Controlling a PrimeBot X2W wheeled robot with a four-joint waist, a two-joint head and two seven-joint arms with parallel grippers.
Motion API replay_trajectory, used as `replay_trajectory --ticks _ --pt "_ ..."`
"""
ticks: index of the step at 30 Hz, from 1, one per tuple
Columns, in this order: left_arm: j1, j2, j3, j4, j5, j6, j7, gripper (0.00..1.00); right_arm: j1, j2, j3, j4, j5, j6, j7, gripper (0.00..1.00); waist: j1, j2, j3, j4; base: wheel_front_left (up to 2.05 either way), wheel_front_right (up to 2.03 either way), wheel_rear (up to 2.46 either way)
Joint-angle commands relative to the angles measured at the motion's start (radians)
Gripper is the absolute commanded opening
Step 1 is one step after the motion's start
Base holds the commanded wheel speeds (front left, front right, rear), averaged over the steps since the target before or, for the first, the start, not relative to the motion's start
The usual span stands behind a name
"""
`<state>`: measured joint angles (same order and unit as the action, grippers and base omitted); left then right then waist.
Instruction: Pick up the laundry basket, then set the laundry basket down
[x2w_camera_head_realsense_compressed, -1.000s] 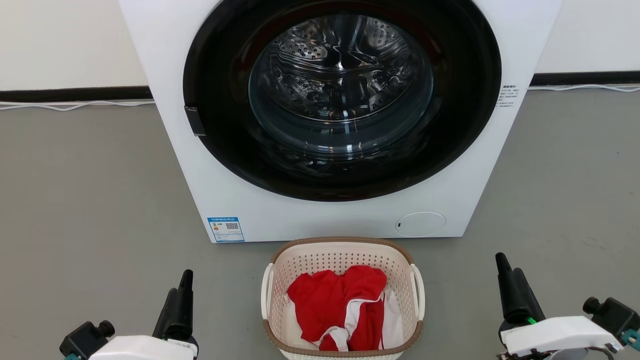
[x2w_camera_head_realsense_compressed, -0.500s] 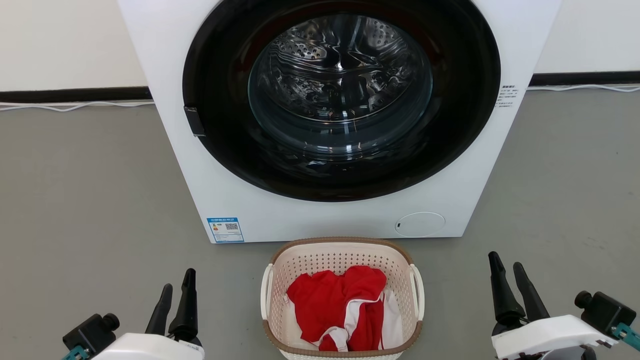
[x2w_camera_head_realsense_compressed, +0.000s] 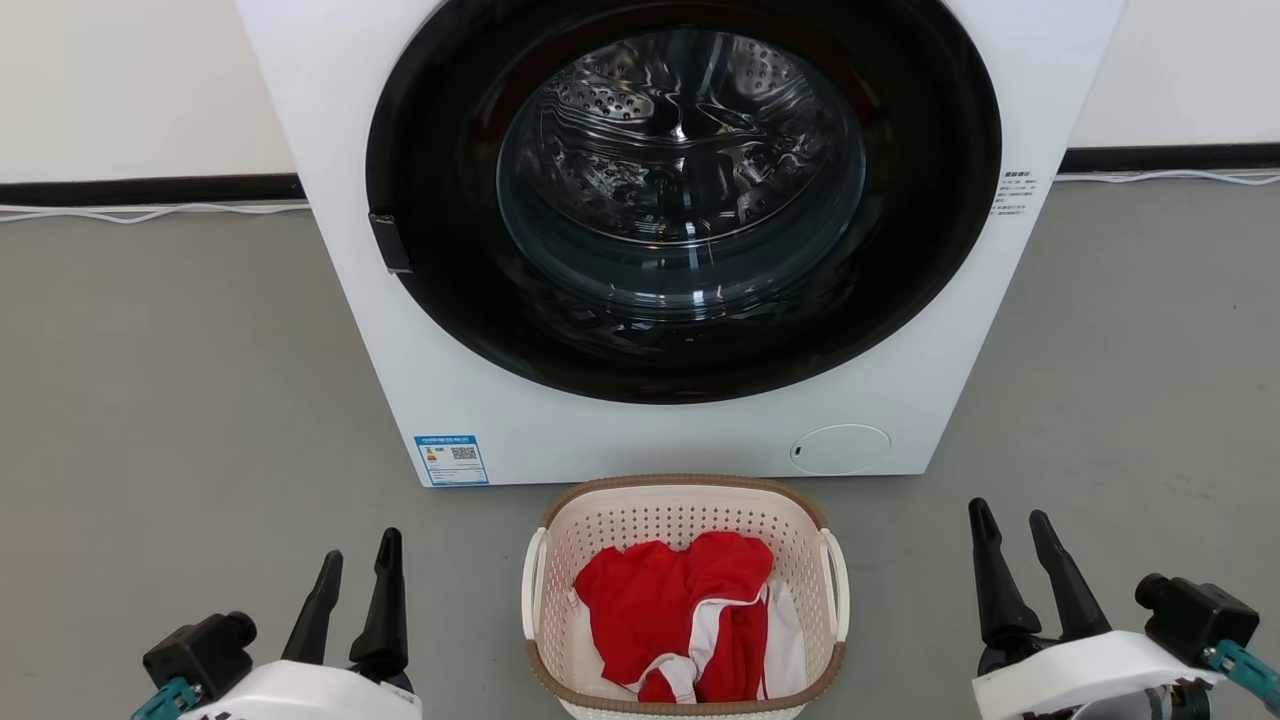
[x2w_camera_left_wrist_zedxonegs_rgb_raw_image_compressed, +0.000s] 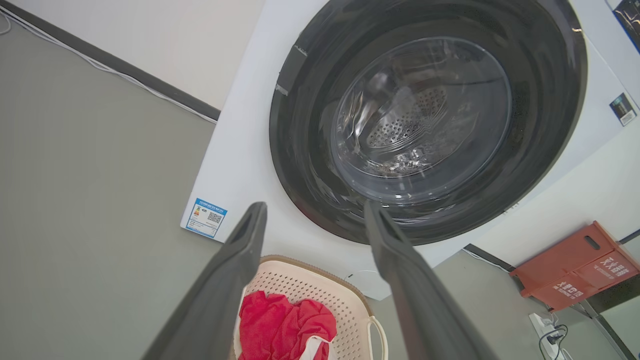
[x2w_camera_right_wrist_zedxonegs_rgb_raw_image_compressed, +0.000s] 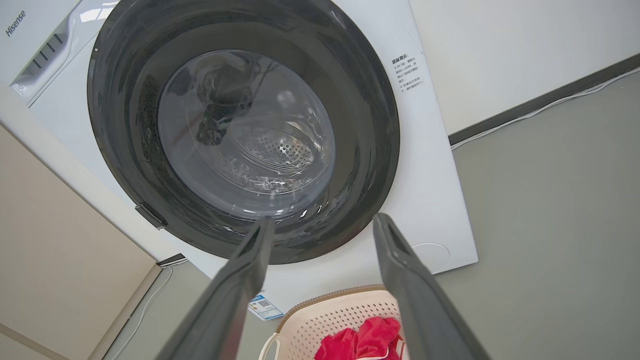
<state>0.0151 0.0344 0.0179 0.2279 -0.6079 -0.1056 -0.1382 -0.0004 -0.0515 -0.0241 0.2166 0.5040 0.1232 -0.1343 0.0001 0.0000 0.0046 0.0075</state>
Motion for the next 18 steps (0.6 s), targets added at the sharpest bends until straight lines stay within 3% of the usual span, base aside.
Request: replay_trajectory --ticks 1,18 --pt "-0.021 0.01 0.015 -0.033 0.037 0.002 -0.014 1.0 -0.023 -0.009 0.018 -0.03 -0.036 0.005 -0.017 1.0 0.0 0.0 0.001 0.0 0.0 0.0 0.0" --pt "-0.017 0.013 0.034 -0.058 0.276 0.0 -0.066 1.0 -0.021 -0.007 0.005 -0.034 -0.27 0.006 -0.07 1.0 0.0 0.0 0.002 -0.002 0.0 0.0 0.0"
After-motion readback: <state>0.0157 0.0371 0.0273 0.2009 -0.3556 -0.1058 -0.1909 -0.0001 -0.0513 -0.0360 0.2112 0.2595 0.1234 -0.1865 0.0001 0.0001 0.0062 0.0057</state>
